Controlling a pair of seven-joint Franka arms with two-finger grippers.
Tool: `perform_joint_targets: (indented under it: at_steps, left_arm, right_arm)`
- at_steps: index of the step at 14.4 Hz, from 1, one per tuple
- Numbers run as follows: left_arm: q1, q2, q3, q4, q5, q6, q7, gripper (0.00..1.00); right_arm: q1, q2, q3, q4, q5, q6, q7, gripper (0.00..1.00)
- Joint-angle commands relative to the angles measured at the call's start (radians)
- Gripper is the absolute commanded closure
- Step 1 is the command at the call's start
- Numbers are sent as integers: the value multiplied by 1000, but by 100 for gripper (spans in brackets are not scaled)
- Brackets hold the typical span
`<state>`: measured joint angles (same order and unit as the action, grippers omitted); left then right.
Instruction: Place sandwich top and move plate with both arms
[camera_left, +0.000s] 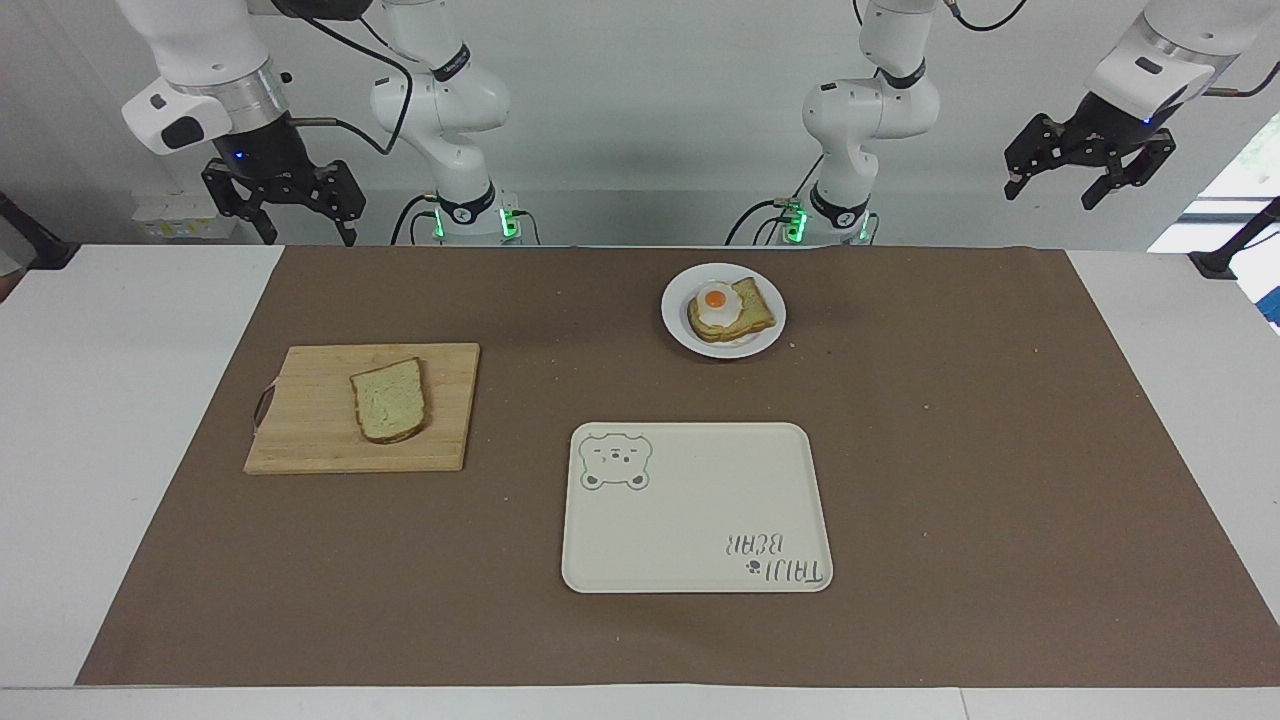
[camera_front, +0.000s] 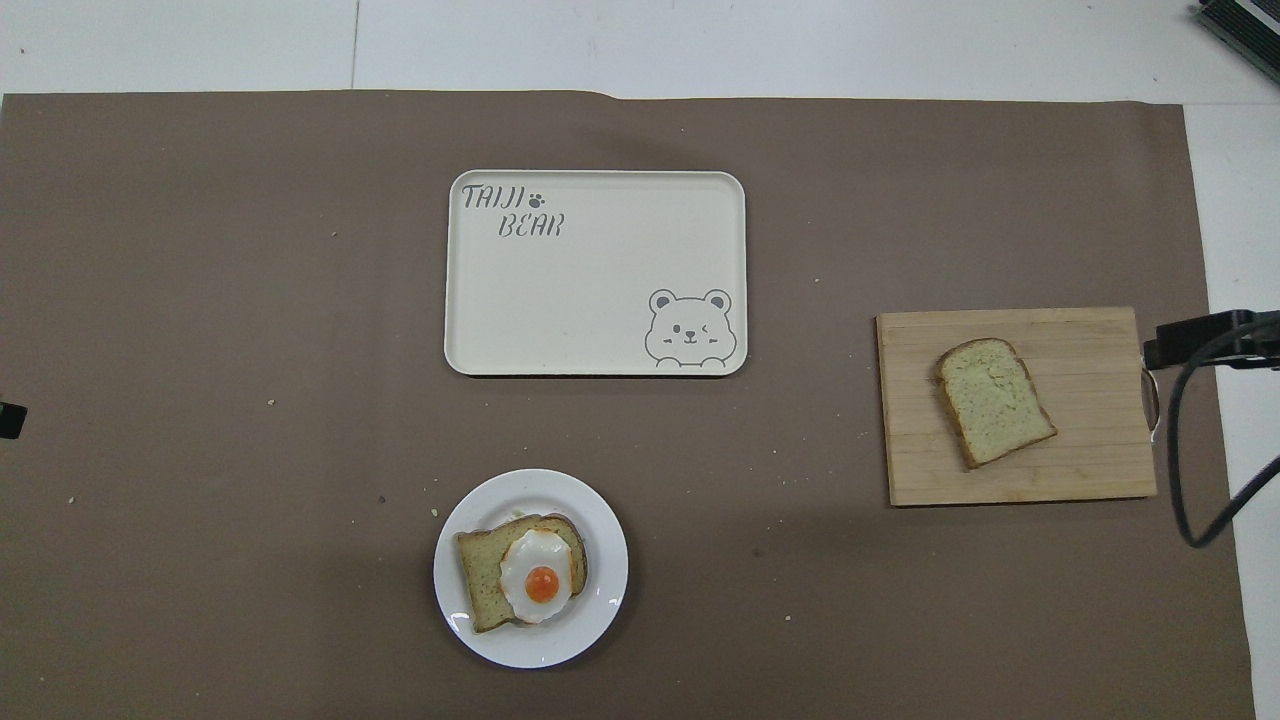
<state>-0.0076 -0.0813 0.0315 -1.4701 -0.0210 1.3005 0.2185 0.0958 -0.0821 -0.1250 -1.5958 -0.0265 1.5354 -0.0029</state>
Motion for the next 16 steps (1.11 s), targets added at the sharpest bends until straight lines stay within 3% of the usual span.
perform_joint_targets:
  at_steps: [1,7,16]
  left_arm:
    - [-14,-25,8,-26,6,-1,-10,0]
    - [-14,-25,8,-26,6,0,-10,0]
    - [-14,-25,8,-26,6,-1,-10,0]
  right_arm:
    - [-19,-8,7,-16,10,20,-31,0]
    - [-19,-7,5,-15,10,20,-31,0]
    - [-40,11,5,-64,11,152,-118,0]
